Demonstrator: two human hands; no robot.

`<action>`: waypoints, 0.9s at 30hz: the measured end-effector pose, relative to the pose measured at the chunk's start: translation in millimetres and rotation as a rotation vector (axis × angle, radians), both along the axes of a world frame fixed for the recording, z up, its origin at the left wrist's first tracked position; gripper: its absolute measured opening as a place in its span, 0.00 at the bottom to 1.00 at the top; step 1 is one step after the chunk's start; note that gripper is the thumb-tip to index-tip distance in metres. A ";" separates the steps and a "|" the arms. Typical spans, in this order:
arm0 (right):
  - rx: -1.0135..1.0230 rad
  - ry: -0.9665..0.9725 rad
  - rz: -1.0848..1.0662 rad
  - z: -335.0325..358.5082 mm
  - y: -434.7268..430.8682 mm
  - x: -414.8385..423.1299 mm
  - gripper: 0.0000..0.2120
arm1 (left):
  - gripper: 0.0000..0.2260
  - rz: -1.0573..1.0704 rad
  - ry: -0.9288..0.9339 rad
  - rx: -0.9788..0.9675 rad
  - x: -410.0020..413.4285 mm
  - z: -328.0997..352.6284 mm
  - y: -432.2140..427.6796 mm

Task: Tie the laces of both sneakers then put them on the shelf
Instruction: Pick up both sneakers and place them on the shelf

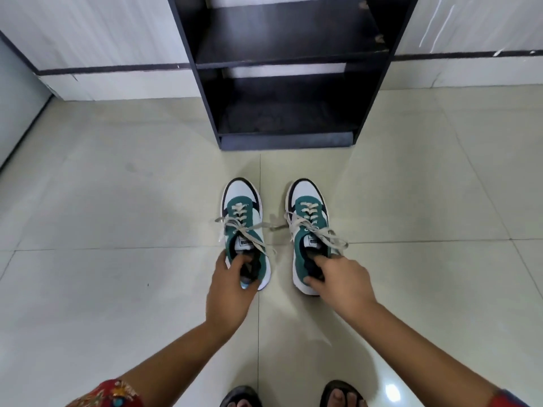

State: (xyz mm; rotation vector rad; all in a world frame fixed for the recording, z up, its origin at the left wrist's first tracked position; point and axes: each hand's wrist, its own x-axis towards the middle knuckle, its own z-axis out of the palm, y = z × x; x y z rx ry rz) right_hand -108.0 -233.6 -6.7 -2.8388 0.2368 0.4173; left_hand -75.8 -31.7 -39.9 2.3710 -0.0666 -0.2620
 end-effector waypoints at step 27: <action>0.275 -0.376 -0.147 195.4 -22.3 41.3 0.10 | 0.16 -0.052 -0.187 -0.046 65.7 221.9 1.4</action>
